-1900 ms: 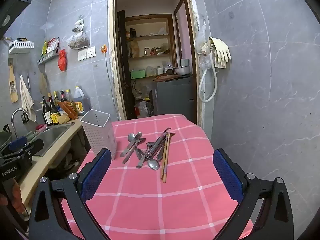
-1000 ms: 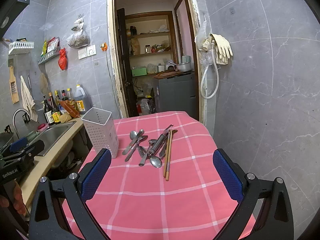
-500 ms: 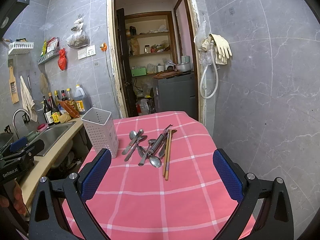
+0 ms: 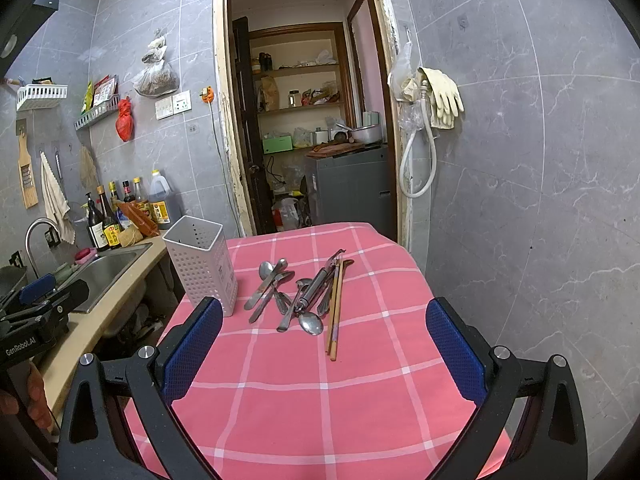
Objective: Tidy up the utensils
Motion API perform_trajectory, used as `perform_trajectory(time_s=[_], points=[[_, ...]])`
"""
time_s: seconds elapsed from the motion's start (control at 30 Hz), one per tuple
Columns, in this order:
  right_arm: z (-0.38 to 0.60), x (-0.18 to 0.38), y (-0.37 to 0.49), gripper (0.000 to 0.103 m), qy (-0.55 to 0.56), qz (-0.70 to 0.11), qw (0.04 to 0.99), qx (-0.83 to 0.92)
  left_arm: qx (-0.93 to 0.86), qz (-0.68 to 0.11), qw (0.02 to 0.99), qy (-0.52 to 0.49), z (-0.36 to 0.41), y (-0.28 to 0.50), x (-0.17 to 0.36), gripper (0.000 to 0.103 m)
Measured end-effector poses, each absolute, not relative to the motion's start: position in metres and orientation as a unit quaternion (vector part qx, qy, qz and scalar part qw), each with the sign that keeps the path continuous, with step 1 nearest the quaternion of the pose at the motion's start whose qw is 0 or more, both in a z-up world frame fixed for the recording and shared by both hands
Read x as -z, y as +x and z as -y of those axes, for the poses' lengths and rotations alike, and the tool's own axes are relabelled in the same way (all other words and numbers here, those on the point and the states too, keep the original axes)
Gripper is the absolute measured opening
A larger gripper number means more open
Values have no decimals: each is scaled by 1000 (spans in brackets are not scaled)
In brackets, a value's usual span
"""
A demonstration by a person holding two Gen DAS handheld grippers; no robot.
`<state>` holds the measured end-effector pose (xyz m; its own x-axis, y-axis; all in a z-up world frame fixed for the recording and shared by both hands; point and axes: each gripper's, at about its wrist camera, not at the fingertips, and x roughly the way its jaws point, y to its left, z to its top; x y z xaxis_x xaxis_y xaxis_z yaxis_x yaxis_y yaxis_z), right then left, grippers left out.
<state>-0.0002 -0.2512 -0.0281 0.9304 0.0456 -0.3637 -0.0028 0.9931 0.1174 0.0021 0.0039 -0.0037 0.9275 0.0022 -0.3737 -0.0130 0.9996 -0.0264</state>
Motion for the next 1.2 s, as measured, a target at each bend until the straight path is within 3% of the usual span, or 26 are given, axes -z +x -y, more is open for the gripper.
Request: perform_trajectory(time_s=[1.2], points=[[252,27,5,100,60,-189,980,-12,-4,-190,982,-13,-3,2,3,102]])
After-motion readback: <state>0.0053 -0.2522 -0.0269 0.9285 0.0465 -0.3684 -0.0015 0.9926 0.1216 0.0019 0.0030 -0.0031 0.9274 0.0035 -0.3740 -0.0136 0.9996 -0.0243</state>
